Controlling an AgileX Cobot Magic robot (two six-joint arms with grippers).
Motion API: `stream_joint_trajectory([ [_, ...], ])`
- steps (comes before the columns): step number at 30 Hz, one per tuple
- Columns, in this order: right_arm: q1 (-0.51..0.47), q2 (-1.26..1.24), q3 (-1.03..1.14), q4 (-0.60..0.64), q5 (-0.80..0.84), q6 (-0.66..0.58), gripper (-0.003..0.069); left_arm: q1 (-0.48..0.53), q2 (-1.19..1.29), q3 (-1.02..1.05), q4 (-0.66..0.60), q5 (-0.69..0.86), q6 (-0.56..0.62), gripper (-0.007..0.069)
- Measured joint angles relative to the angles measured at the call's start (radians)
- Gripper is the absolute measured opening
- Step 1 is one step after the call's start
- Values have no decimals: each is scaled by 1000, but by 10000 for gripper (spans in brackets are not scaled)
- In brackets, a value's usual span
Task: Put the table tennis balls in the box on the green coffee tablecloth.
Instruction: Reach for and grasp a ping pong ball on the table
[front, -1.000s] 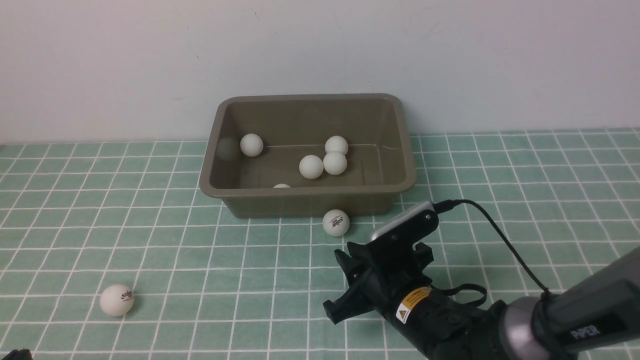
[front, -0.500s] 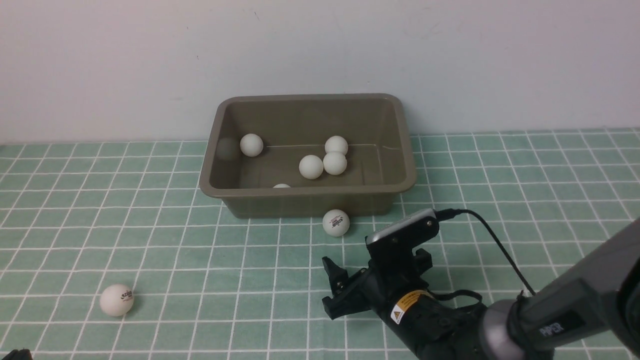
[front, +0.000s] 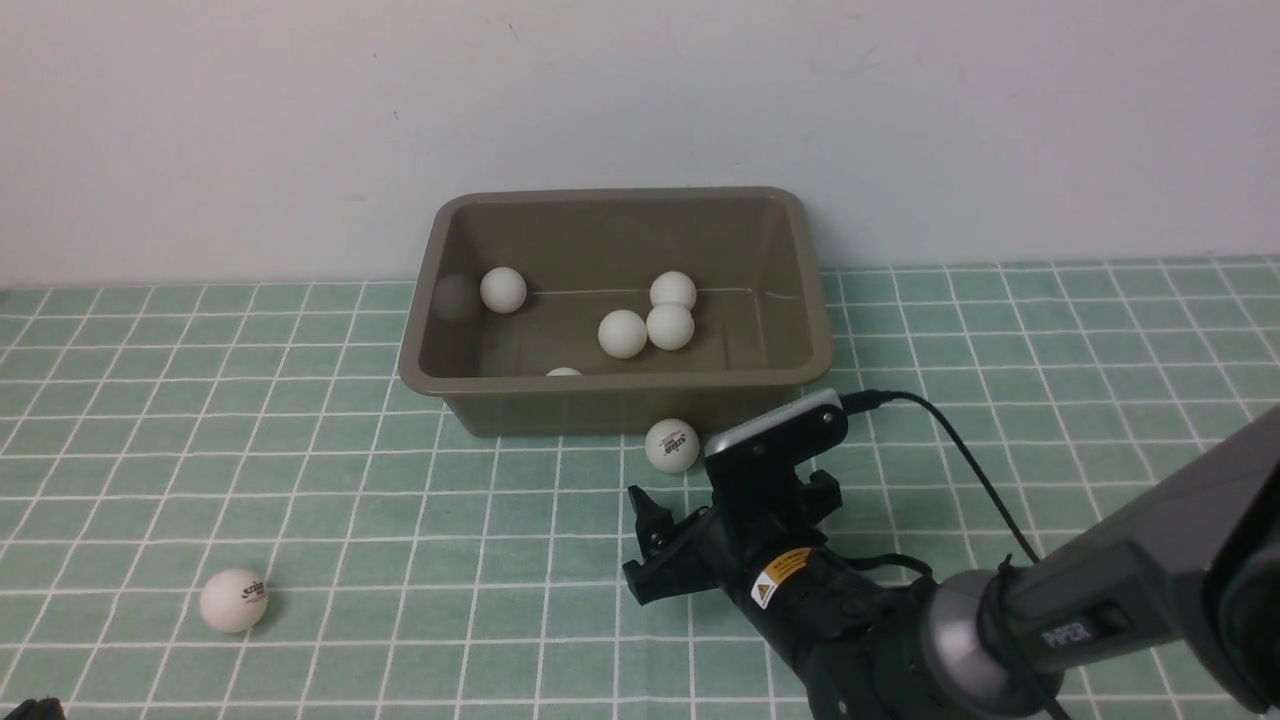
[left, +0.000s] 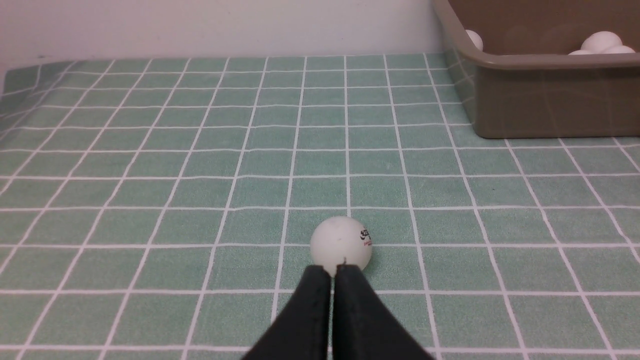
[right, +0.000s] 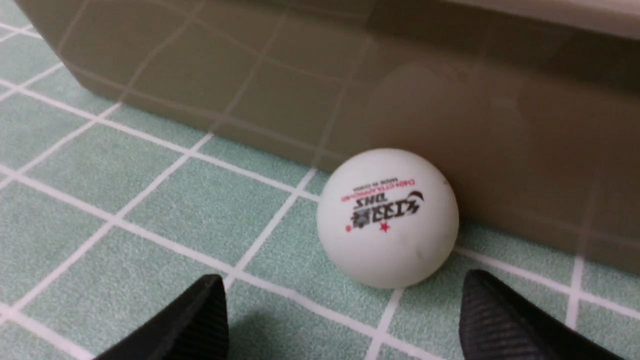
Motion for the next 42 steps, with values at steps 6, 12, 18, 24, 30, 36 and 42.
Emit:
stream_joint_trajectory([
  [6,-1,13,-3,1,-14,0,564,0,0,0,0,0,0,-5],
  [12,-10,14,-6,1,-16,1,564,0,0,0,0,0,0,-5],
  [18,-32,14,-14,1,-12,1,564,0,0,0,0,0,0,-5],
  [24,-45,15,-30,1,6,1,564,0,0,0,0,0,0,-5],
  [30,-49,23,-54,-15,27,1,564,0,0,0,0,0,0,-5],
  [36,-49,29,-79,-28,51,1,564,0,0,0,0,0,0,-5],
  [42,-59,29,-106,-31,88,1,533,0,0,0,0,0,0,-5],
])
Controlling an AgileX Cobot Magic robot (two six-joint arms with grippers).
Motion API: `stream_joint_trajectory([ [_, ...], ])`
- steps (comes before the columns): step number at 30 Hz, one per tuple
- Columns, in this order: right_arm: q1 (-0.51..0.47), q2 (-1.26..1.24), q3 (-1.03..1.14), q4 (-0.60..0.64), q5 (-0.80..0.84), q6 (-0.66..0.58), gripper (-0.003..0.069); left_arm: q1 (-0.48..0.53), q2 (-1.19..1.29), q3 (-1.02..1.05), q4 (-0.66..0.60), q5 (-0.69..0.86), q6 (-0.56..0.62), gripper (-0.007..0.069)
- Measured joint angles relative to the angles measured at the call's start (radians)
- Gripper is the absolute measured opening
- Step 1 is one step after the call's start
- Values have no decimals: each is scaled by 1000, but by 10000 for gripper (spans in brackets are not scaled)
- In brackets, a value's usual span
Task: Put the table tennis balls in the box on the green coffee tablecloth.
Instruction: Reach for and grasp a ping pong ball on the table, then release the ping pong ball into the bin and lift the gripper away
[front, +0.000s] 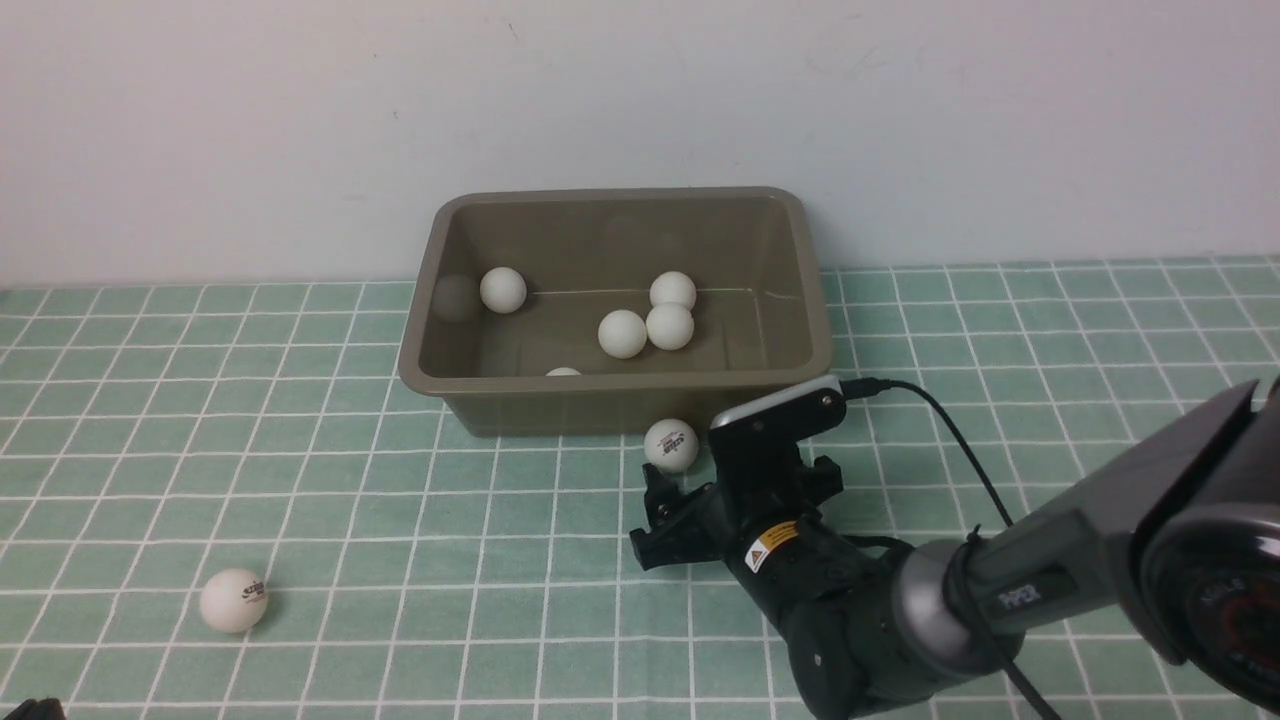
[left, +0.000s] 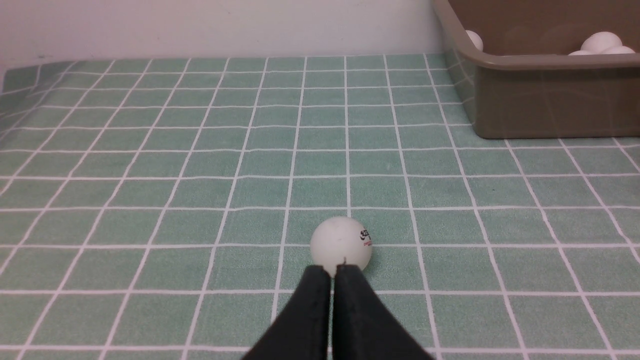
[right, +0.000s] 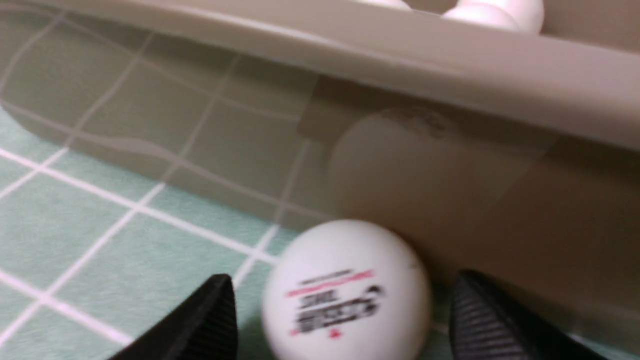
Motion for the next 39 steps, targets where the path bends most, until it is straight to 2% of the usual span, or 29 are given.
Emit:
stream_joint_trajectory([
  [9,-10,0,-3,3,19,0,360,0,0,0,0,0,0,-5],
  [15,20,-8,1,3,34,-5,361,0,0,0,0,0,0,-5],
  [19,57,-63,52,2,59,-55,361,0,0,0,0,0,0,-5],
  [30,60,-400,349,28,64,-75,361,0,0,0,0,0,0,-5],
  [34,60,-478,370,28,64,-83,361,0,0,0,0,0,0,-5],
  [39,52,-573,316,35,68,-156,361,0,0,0,0,0,0,-5],
])
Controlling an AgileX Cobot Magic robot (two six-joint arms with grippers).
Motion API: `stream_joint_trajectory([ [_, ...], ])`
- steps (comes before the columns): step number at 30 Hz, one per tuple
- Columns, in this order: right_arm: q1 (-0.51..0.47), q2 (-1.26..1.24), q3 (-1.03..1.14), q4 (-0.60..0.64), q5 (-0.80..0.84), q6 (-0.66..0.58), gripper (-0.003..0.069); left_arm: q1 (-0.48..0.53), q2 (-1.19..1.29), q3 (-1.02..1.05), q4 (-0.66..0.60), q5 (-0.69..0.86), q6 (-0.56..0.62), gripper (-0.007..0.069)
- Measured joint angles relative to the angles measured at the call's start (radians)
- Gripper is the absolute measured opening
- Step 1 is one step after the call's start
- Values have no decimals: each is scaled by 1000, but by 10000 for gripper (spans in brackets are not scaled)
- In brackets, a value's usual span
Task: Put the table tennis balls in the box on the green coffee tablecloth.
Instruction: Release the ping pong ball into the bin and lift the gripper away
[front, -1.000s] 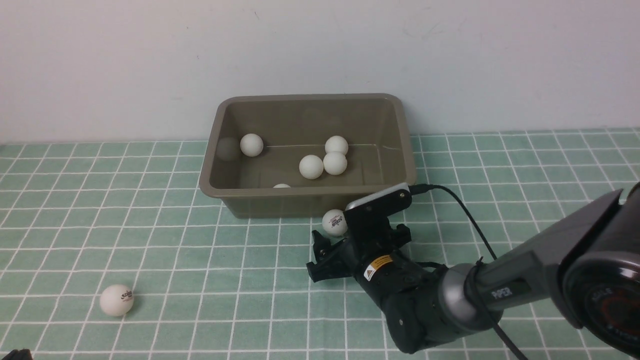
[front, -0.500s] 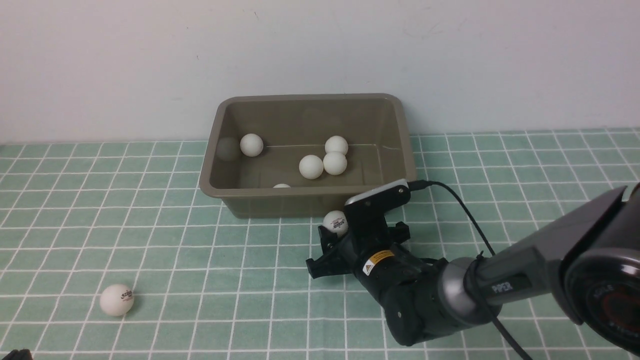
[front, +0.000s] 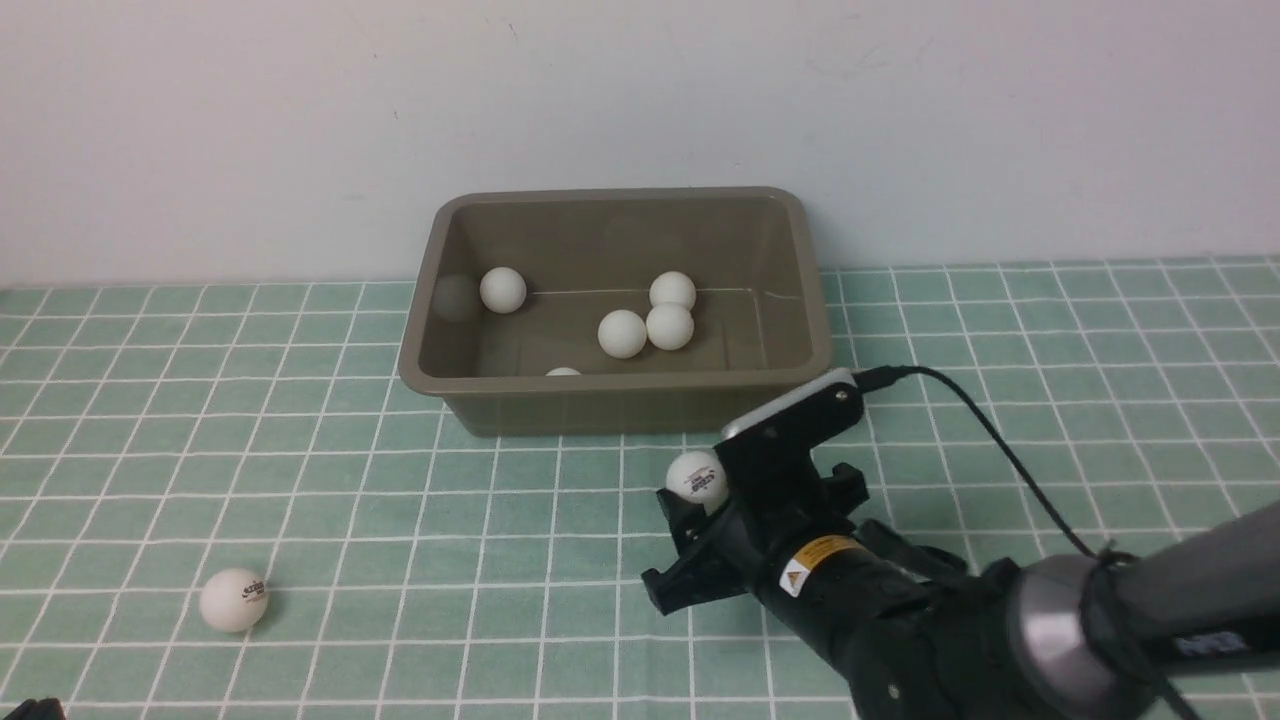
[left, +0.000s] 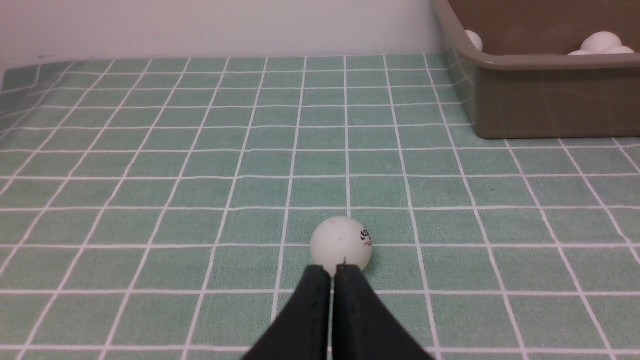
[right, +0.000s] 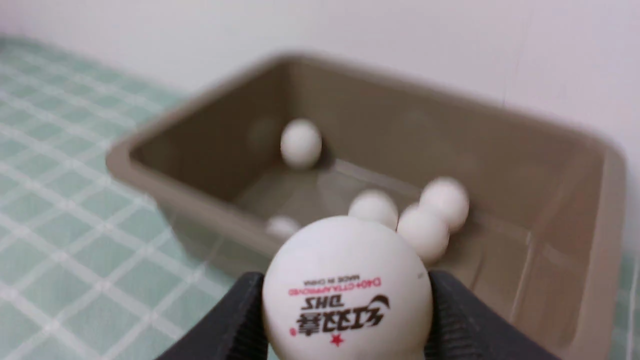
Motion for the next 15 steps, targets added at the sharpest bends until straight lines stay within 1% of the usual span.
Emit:
stream_joint_trajectory([
  [1,-9,-8,-22,1,6,-6,361,0,0,0,0,0,0,-5],
  [3,-59,-15,-97,3,45,-21,361,0,0,0,0,0,0,-5],
  [6,-143,-14,-205,-16,160,-24,361,0,0,0,0,0,0,-5],
  [8,-188,0,-281,-56,235,-26,361,0,0,0,0,0,0,-5],
  [12,-238,50,-386,-124,345,-26,361,0,0,0,0,0,0,-5],
  [15,-254,99,-459,-156,418,-26,361,0,0,0,0,0,0,-5],
])
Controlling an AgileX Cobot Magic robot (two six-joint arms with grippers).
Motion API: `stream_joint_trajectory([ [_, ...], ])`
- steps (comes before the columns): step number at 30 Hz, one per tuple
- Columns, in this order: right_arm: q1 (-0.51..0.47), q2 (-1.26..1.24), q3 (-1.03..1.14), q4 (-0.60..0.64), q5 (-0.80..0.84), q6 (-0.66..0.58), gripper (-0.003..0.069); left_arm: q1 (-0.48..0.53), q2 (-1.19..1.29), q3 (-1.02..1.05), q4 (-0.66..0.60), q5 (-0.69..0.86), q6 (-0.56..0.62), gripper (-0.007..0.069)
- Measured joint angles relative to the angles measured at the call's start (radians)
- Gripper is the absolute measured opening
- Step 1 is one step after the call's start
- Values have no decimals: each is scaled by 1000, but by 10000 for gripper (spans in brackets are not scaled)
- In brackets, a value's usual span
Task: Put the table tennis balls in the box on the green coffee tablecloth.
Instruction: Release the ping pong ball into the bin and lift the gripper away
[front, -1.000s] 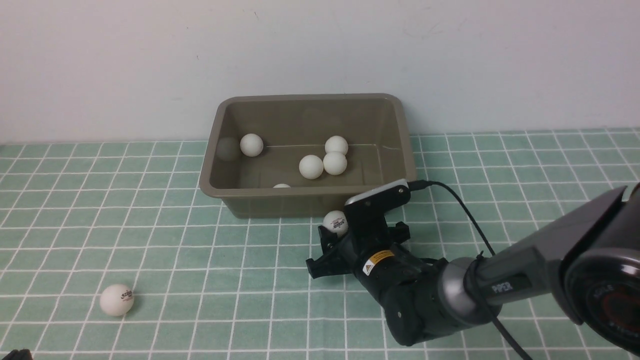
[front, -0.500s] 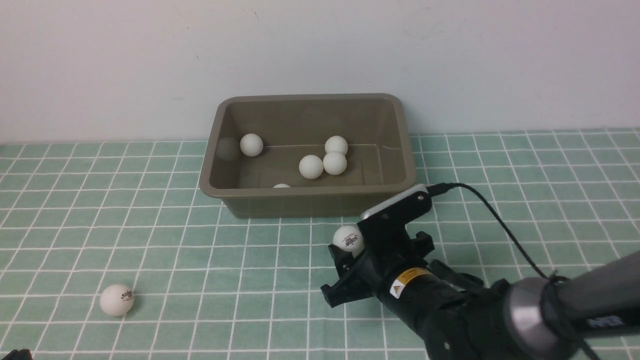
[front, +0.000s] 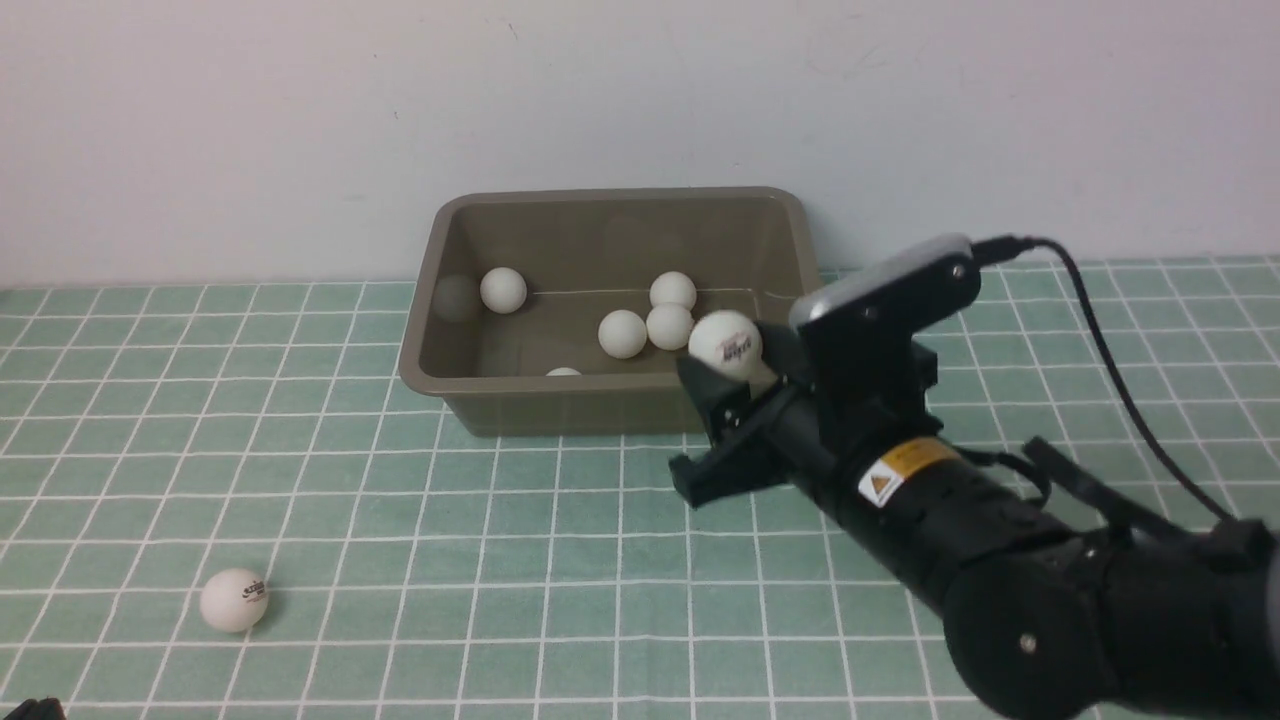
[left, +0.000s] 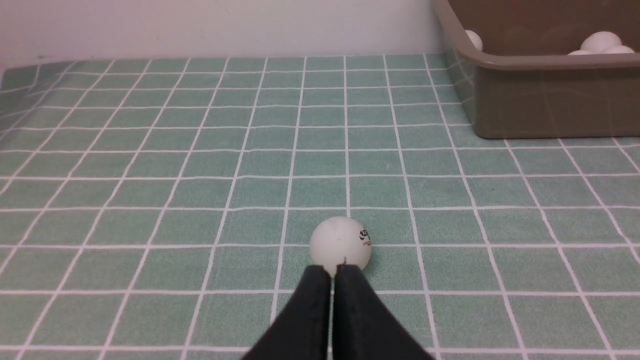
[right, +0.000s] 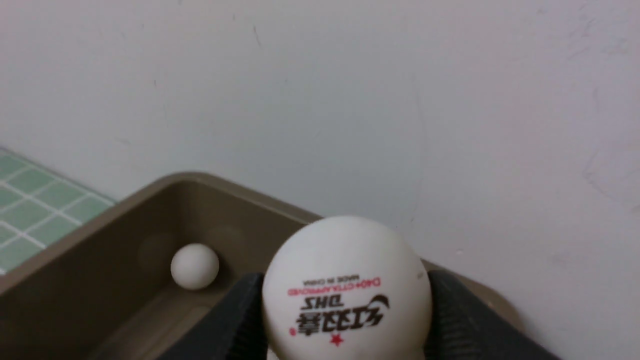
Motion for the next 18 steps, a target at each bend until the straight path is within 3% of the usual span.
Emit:
stream_joint_trajectory([
  [5,-5,134,-119,-19,93,0,361,0,0,0,0,0,0,-5],
  [18,-5,273,-215,-34,134,0,361,0,0,0,0,0,0,-5],
])
